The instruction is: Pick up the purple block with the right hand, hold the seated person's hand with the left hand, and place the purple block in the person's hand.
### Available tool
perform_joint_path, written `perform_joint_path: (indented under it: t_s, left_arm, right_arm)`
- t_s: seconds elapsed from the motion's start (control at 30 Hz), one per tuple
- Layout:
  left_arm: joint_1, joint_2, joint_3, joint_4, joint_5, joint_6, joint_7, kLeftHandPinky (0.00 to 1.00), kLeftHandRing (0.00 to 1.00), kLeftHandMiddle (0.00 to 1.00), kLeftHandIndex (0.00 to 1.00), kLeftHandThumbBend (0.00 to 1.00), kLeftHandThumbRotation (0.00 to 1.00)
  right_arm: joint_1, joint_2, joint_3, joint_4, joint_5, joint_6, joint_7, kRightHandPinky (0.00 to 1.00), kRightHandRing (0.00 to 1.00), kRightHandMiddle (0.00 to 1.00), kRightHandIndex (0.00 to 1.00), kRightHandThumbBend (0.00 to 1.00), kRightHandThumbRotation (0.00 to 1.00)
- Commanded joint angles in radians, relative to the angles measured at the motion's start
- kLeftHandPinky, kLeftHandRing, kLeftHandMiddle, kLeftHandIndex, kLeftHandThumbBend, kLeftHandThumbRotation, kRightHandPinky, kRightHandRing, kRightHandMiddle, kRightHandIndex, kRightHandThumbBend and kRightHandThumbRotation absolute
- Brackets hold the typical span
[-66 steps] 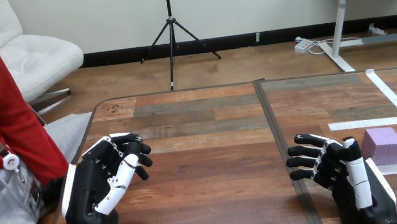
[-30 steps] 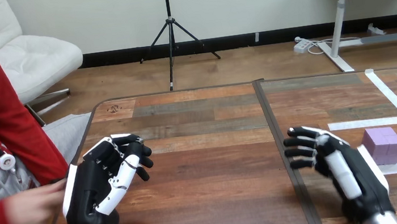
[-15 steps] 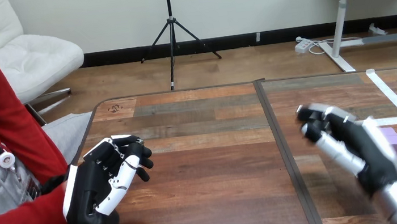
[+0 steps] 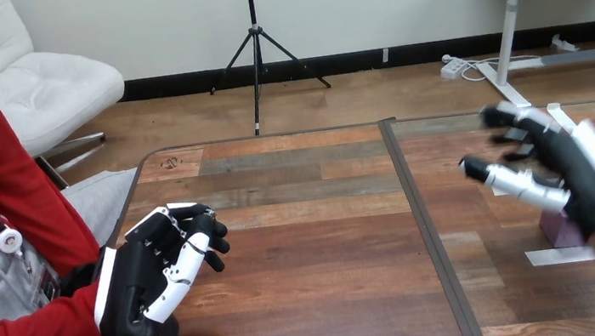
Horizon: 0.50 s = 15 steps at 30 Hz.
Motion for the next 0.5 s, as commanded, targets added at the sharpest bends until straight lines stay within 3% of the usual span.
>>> perform_joint_path:
  t_s: [0.0,0.47]
  left_arm:
    - [-0.064,0.004,0.001,-0.017,-0.001,-0.006,0.001,0.31,0.44,0.49,0.49,0.33,0.31]
    - [-0.066,0.006,0.001,-0.015,-0.001,-0.013,-0.002,0.32,0.44,0.49,0.49,0.29,0.29]
  right_arm:
    - [-0.131,-0.063,0.018,-0.003,-0.035,0.022,-0.059,0.78,0.84,0.86,0.86,1.00,0.57]
    - [-0.192,-0.112,0.031,0.044,-0.058,0.095,-0.111,0.82,0.88,0.88,0.86,1.00,0.47]
